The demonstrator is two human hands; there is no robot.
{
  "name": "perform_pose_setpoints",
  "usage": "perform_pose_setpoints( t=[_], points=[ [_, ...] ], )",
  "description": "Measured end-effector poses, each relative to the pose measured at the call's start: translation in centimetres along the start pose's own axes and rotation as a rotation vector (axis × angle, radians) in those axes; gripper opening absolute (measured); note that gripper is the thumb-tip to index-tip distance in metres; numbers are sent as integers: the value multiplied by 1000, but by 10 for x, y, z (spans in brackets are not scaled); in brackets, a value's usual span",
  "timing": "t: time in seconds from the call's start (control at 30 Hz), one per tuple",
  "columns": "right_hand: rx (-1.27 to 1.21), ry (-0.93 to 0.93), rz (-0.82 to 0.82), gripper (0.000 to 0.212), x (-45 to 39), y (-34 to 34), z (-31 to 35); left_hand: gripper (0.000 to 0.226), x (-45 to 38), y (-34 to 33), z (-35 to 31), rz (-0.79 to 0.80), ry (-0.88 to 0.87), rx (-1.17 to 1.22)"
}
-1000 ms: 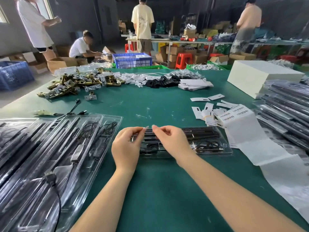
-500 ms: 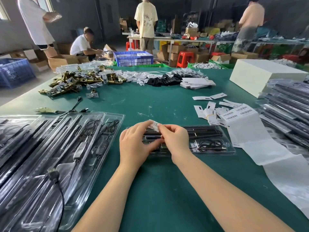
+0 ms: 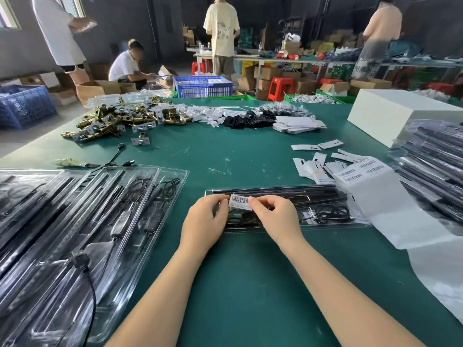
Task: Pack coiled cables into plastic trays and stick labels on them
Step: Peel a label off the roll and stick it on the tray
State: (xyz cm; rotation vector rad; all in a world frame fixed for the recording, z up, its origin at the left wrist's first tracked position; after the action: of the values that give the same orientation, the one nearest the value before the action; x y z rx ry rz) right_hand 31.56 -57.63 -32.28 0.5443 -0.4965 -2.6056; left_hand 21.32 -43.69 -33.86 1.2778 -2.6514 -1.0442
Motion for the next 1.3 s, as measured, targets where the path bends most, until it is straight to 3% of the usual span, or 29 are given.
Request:
perform_pose_setpoints(
  t=[0.1, 0.23, 0.4, 0.8, 1.3],
  points=[
    [20, -27, 17, 21, 1, -3, -1, 15, 1, 7, 2, -103, 88, 173],
    [-10, -29, 23, 24, 0, -2, -1, 14, 2, 8, 2, -123, 28, 180],
    [4, 3, -14, 23, 1, -4, -3, 15, 1, 4, 2, -95, -51, 129],
    [75, 165, -177, 18, 9, -3, 0, 11, -2, 1, 5, -11, -20, 170],
    [48, 142, -150, 19, 10, -3, -2, 16, -3, 3, 5, -6, 33, 206]
  ],
)
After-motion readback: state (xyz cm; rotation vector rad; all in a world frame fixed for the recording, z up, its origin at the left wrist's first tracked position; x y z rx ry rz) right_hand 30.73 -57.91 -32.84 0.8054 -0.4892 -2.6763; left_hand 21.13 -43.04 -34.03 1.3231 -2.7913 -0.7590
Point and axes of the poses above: each hand's wrist, its own x-axis away from the middle knuckle, its own y-axis out of the back of the hand, z = x × y, the point moved 3 cm from there along -x, towards the middle knuckle, and after that the axes turned 7 degrees about y, right-handed, at the moved point
